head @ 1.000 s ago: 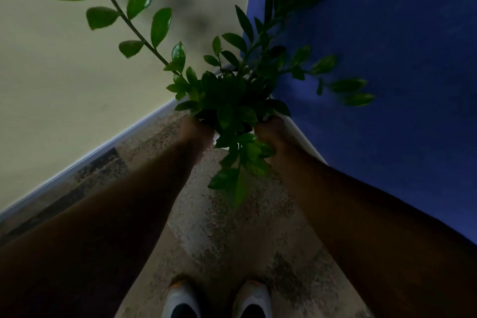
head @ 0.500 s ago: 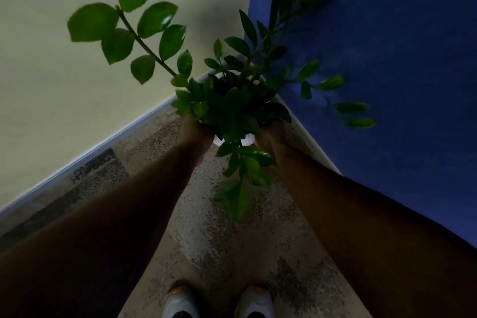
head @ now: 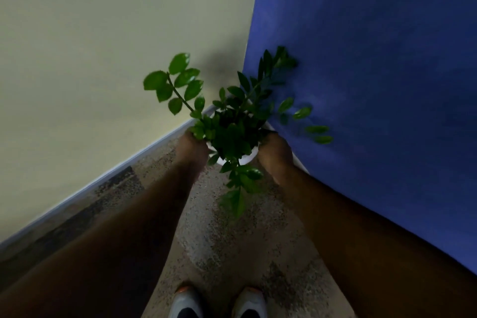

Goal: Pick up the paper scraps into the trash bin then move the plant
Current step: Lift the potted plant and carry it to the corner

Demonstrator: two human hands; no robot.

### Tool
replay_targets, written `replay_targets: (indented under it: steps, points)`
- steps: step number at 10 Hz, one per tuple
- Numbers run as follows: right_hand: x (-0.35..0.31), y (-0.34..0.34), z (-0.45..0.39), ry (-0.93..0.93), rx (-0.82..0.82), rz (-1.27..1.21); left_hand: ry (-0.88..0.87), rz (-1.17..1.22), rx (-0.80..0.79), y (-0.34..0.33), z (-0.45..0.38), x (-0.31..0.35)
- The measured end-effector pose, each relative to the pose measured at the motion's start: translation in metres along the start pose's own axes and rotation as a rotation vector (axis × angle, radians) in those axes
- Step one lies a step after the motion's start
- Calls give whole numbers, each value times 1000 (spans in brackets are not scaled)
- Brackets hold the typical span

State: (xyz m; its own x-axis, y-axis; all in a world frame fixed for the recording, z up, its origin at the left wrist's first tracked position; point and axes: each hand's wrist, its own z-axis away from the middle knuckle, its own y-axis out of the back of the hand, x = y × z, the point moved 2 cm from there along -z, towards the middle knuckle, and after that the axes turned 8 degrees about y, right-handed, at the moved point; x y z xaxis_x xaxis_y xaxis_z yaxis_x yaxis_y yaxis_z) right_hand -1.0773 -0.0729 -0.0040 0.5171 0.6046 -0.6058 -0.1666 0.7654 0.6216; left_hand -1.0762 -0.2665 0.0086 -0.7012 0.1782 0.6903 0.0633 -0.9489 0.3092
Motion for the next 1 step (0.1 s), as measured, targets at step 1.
replay_targets:
  steps: [1]
  points:
    - [-25,26,24,45,108,8,15,29,88,14,17,12]
